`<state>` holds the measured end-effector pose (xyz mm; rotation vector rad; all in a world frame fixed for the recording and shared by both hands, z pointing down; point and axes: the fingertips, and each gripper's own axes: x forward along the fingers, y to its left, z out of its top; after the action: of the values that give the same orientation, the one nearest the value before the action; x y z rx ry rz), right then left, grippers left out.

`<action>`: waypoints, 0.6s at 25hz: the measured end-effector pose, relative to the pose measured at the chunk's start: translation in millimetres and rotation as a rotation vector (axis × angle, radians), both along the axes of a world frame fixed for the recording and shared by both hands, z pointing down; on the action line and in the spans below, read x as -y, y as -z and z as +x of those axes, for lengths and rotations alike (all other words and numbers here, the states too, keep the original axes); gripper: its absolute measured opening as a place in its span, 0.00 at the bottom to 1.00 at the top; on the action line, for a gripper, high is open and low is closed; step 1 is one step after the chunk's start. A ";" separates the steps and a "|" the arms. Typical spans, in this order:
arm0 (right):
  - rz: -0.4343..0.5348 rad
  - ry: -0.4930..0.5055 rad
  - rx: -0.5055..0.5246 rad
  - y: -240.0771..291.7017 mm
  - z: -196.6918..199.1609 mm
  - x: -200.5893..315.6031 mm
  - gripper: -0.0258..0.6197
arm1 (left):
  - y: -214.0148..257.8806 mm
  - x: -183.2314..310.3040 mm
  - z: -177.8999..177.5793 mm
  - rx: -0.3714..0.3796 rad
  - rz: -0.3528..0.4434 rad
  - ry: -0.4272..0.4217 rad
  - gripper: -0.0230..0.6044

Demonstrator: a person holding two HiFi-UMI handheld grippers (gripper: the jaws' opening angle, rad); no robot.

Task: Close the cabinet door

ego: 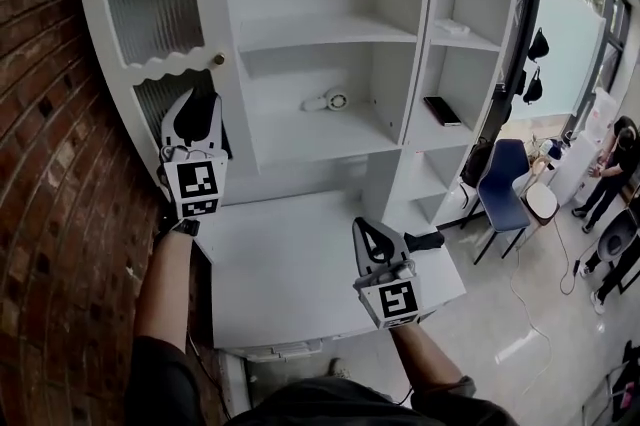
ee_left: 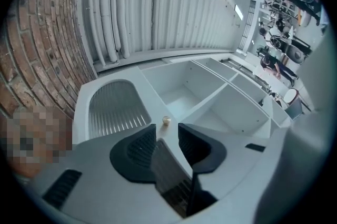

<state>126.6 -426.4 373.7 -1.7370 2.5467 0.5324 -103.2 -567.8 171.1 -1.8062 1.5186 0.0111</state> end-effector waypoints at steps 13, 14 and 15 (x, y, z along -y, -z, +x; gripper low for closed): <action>0.247 0.188 -0.058 122.8 -110.5 15.7 0.04 | -31.4 -109.5 -66.8 -0.078 0.021 0.001 0.19; 0.257 0.199 -0.062 127.1 -117.7 13.5 0.04 | -35.2 -117.4 -70.6 -0.078 0.021 0.002 0.18; 0.267 0.209 -0.067 130.6 -124.6 10.9 0.04 | -38.7 -124.9 -74.0 -0.075 0.023 0.002 0.17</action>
<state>2.0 -437.3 243.0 -1.3706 2.5181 0.8823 -177.3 -442.9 209.8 -1.8046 1.5664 0.0962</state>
